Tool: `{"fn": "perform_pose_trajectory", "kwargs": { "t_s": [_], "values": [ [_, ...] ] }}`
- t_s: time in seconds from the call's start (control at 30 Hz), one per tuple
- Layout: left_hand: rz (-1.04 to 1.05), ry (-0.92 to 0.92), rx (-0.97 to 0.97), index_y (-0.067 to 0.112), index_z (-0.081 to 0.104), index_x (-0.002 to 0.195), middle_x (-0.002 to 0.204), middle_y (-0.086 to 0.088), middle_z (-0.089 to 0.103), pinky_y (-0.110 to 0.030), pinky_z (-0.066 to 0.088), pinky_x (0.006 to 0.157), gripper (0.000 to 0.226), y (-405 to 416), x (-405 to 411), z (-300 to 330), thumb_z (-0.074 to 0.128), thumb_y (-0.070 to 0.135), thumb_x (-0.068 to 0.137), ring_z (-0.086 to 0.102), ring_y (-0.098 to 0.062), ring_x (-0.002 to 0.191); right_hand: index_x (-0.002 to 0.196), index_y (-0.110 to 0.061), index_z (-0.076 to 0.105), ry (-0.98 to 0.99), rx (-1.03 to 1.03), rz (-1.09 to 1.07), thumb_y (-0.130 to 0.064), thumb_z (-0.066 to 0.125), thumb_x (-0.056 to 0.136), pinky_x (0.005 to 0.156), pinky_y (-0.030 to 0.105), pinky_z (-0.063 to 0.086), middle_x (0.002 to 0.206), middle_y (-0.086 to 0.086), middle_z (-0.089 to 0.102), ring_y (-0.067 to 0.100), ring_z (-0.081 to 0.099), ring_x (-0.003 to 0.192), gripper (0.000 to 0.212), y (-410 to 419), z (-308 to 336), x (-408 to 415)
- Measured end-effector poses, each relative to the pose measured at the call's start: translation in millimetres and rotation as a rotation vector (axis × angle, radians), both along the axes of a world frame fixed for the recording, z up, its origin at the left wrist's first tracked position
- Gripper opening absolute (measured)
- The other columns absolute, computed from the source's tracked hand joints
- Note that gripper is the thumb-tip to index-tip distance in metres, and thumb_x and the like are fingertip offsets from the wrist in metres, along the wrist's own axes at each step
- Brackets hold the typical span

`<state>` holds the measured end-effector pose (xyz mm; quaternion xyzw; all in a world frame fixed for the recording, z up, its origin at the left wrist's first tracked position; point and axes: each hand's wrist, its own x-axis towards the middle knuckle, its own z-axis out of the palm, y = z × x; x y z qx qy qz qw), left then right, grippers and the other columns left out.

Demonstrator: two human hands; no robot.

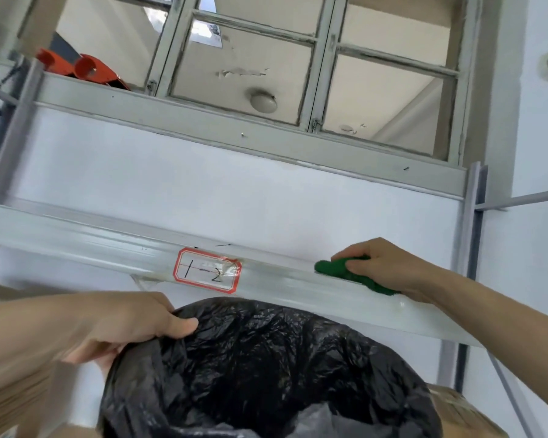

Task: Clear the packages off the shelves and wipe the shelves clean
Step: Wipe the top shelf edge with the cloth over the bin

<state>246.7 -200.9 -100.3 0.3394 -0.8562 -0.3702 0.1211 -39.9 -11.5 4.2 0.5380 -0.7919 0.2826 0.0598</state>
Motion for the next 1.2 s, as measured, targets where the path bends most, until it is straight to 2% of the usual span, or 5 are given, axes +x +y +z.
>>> {"fn": "perform_pose_trajectory", "kwargs": {
  "t_s": [0.17, 0.47, 0.8, 0.93, 1.2],
  "values": [
    [-0.037, 0.049, 0.205, 0.008, 0.079, 0.094, 0.102, -0.019, 0.074, -0.059, 0.046, 0.101, 0.036, 23, 21, -4, 0.078, 0.039, 0.077, 0.070, -0.038, 0.101, 0.117, -0.030, 0.073, 0.070, -0.066, 0.251, -0.017, 0.059, 0.099, 0.091, 0.022, 0.052, 0.111, -0.014, 0.072, 0.004, 0.066, 0.101, 0.026, 14, -9, 61],
    [0.067, 0.070, 0.218, 0.012, 0.066, 0.123, 0.114, -0.015, 0.071, -0.054, 0.044, 0.105, 0.058, 62, 85, -46, 0.075, 0.046, 0.077, 0.067, -0.033, 0.110, 0.103, -0.025, 0.077, 0.055, -0.220, 0.641, -0.016, 0.070, 0.089, 0.068, 0.009, 0.050, 0.091, -0.015, 0.076, -0.002, 0.070, 0.083, 0.017, 20, -66, 153],
    [0.329, -0.021, 0.293, 0.009, 0.070, 0.108, 0.095, -0.011, 0.076, -0.036, 0.060, 0.073, 0.036, 92, 229, -130, 0.058, 0.039, 0.093, 0.075, -0.026, 0.085, 0.111, -0.036, 0.074, 0.301, 0.258, 0.906, -0.036, 0.065, 0.094, 0.086, 0.000, 0.037, 0.095, -0.043, 0.061, -0.023, 0.054, 0.099, 0.019, -22, -205, 252],
    [0.420, -0.028, 0.362, 0.014, 0.071, 0.104, 0.096, -0.010, 0.076, -0.053, 0.055, 0.089, 0.038, 89, 289, -185, 0.070, 0.048, 0.085, 0.074, -0.030, 0.089, 0.111, -0.040, 0.073, 0.194, 0.259, 0.954, -0.036, 0.064, 0.093, 0.092, -0.002, 0.035, 0.113, -0.033, 0.066, -0.016, 0.055, 0.110, 0.020, -36, -247, 314],
    [0.555, -0.070, 0.359, 0.018, 0.071, 0.100, 0.101, -0.004, 0.074, -0.039, 0.052, 0.096, 0.031, 60, 408, -301, 0.062, 0.046, 0.092, 0.070, -0.021, 0.097, 0.132, -0.029, 0.061, 0.256, 0.589, 0.913, -0.041, 0.059, 0.097, 0.100, 0.015, 0.039, 0.131, -0.018, 0.062, -0.002, 0.054, 0.119, 0.037, -84, -368, 432]
  ]
}}
